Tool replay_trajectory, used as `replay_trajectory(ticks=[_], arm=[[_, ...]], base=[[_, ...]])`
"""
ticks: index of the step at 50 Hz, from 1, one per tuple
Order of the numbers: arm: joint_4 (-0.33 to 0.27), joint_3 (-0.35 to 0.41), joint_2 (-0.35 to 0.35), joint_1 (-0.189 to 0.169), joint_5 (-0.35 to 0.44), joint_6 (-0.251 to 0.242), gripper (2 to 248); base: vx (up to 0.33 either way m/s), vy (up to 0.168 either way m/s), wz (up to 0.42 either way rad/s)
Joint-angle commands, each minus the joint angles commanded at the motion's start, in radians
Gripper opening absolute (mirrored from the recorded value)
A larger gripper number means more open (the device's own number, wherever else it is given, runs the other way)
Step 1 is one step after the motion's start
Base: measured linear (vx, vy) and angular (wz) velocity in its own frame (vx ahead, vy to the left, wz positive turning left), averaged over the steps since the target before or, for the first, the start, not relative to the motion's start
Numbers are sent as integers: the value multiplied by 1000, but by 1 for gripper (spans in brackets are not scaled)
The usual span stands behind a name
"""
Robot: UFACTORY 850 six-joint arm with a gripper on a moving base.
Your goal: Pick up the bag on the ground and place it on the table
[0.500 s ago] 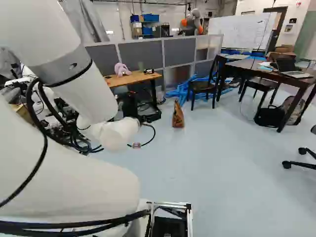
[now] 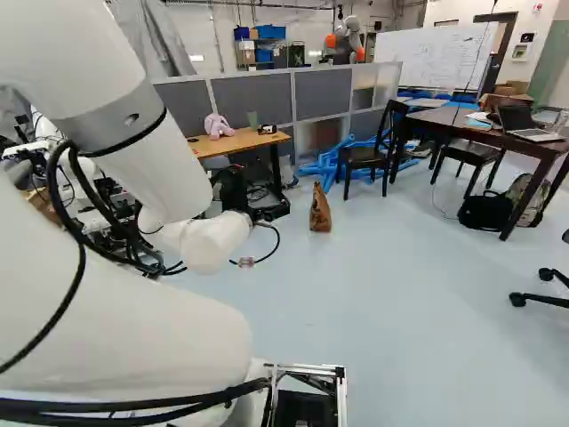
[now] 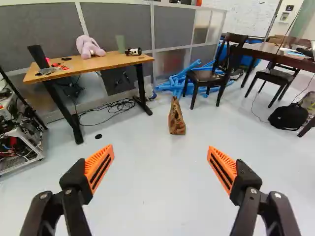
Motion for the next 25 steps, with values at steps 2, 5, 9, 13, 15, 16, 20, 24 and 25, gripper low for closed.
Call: replay_trajectory(ticks=[2, 5, 9, 13, 15, 16, 20, 24, 25], arm=[[0, 0, 0, 0, 0, 0, 247], [0, 0, 0, 0, 0, 0, 247], [0, 0, 0, 0, 0, 0, 247], [0, 0, 0, 0, 0, 0, 247], [0, 0, 0, 0, 0, 0, 247], [0, 0, 0, 0, 0, 0, 247], [0, 0, 0, 0, 0, 0, 247], [0, 0, 0, 0, 0, 0, 247], [0, 0, 0, 0, 0, 0, 247]], base=[[76, 0, 3], [83, -2, -8], [95, -1, -8], [89, 0, -4], [93, 0, -7], [97, -1, -9], [112, -2, -8], [124, -1, -10], [127, 1, -11]])
